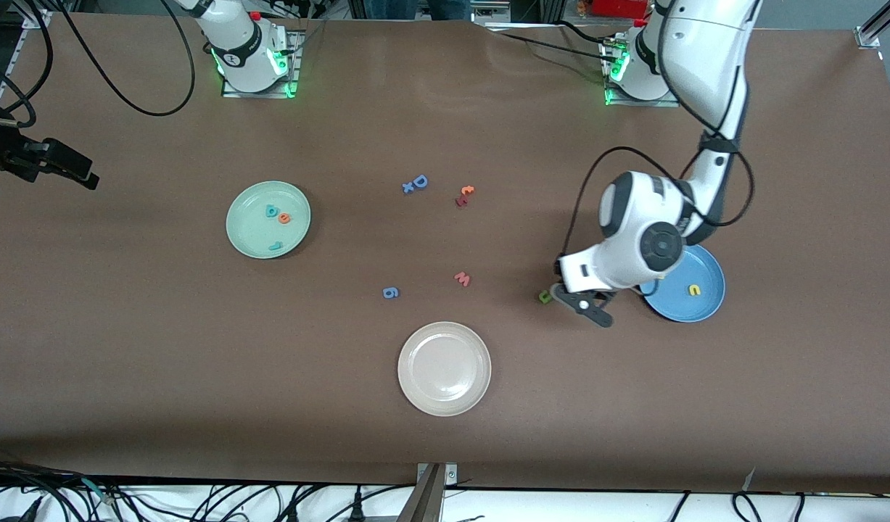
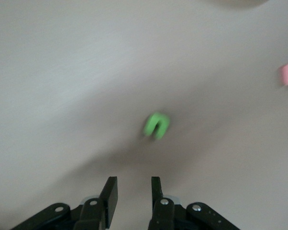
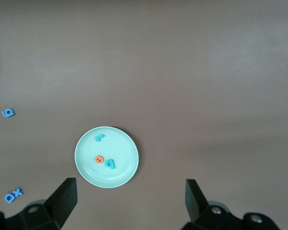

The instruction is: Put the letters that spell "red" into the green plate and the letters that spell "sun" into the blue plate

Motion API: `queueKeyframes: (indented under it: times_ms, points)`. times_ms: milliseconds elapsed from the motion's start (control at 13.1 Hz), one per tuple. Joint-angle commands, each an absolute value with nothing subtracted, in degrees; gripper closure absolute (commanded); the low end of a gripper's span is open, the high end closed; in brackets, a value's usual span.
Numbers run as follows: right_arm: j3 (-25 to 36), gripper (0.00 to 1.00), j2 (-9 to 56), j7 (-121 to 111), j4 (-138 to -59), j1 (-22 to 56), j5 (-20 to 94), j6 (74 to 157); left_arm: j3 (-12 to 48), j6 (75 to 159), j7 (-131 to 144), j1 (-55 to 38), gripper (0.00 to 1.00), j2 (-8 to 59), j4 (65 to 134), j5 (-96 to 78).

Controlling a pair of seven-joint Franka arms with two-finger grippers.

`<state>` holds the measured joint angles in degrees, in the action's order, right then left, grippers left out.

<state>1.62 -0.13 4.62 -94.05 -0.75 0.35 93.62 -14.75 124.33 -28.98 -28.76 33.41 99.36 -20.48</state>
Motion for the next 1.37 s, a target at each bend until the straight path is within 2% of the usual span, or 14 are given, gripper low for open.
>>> queueKeyframes:
  times_ms: [0, 228, 304, 380, 456, 532, 685, 989, 1293]
  points:
    - [1.58, 0.00, 0.53, 4.04, -92.99, -0.97, 0.97, 93.25, -20.81, 121.30, -40.39, -28.22, 0.64, 31.64, 101.51, -21.80]
    - [1.41, 0.00, 0.53, 4.04, -92.99, -0.97, 0.97, 93.25, -20.22, 120.32, -36.69, -28.73, 0.63, 31.55, 100.81, -21.88]
    - [1.23, 0.00, 0.44, 4.04, -92.99, -0.97, 0.97, 93.16, -18.65, 120.32, -32.65, -28.83, 0.56, 31.47, 100.55, -21.71]
    - [1.23, 0.00, 0.44, 3.96, -92.99, -0.97, 0.97, 93.16, -17.33, 120.41, -30.26, -28.83, 0.40, 31.46, 100.46, -21.80]
    - [1.23, 0.00, 0.44, 3.96, -92.99, -0.97, 0.97, 93.16, -16.27, 120.67, -27.54, -28.83, 0.33, 31.46, 100.46, -21.80]
    - [1.23, 0.00, 0.44, 3.96, -92.99, -0.97, 0.97, 93.16, -15.13, 120.93, -25.42, -29.00, 0.32, 31.46, 100.46, -21.71]
    - [1.14, 0.00, 0.44, 3.96, -92.99, -0.79, 0.97, 93.16, -14.59, 122.42, -24.61, -30.75, 0.25, 31.90, 100.37, -21.62]
    - [1.05, 0.00, 0.44, 3.96, -92.99, -0.79, 0.97, 93.16, -12.31, 129.01, -25.31, -31.38, 0.21, 32.69, 100.46, -13.02]
    - [0.97, 0.00, 0.44, 3.96, -92.99, -0.79, 0.97, 93.16, -11.16, 137.79, -27.77, -33.57, 0.18, 36.81, 100.46, -12.74]
